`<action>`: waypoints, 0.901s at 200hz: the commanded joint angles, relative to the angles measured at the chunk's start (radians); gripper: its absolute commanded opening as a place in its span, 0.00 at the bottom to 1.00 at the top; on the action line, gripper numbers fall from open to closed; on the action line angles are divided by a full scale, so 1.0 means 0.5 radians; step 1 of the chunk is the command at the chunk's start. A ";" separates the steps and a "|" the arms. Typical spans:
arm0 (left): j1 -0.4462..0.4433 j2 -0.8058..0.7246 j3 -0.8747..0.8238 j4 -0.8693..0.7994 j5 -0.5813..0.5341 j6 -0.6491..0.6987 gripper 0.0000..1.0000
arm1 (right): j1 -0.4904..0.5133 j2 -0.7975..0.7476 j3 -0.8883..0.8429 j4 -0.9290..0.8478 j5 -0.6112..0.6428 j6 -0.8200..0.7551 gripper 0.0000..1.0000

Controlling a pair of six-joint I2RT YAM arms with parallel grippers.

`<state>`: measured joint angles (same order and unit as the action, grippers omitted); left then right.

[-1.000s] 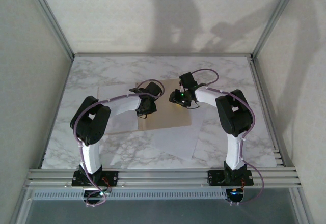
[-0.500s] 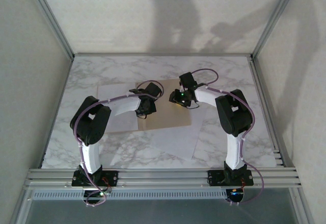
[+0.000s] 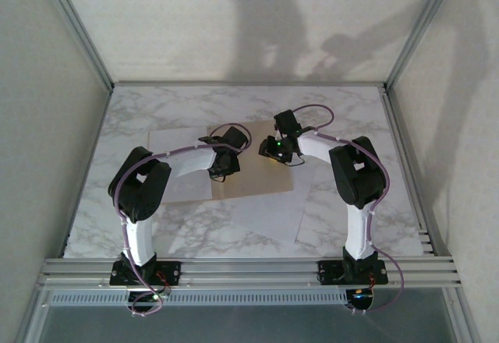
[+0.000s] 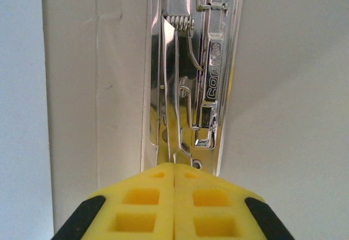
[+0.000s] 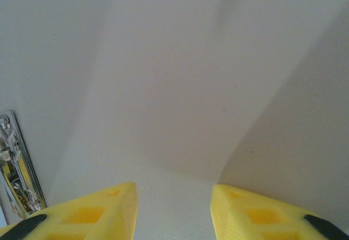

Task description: Put the files into the folder

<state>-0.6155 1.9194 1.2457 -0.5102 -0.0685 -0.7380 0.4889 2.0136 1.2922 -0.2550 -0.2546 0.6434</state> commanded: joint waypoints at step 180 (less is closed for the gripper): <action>0.130 -0.400 0.090 -0.216 -0.062 0.024 0.24 | 0.057 0.111 -0.001 -0.152 -0.025 -0.010 0.41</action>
<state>-0.5461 1.7725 1.3071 -0.6041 -0.1017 -0.7261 0.5018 2.0197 1.2999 -0.2543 -0.2615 0.6434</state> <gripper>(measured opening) 0.271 0.414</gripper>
